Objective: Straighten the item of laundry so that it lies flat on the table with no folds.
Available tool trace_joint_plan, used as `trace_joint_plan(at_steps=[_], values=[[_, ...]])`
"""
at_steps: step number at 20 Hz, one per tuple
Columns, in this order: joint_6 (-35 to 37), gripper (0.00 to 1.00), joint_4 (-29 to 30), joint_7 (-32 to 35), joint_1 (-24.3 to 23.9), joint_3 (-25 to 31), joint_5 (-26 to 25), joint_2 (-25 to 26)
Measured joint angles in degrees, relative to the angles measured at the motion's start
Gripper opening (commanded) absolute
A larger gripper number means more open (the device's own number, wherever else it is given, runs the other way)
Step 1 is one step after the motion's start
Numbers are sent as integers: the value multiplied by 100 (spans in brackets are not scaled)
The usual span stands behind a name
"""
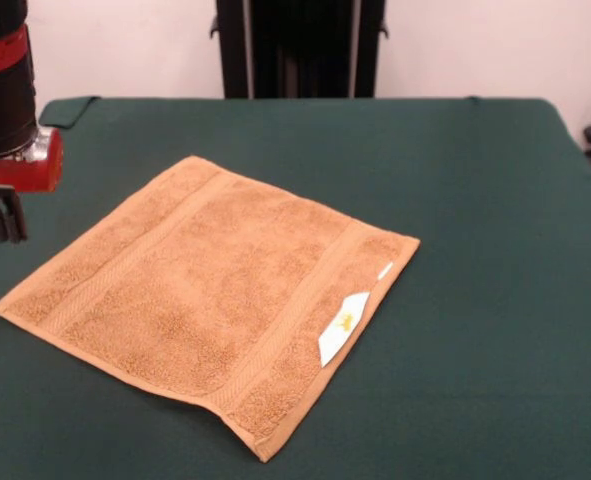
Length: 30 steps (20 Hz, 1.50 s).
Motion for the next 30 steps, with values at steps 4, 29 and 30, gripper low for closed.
trace_joint_plan(at_steps=[4, 29, 30], values=[[32, 0, 0, 0, 0, -3, -1, -37], [624, 0, -30, 0, -121, -9, -25, -12], [624, 0, -30, 0, -130, -9, -29, -5]])
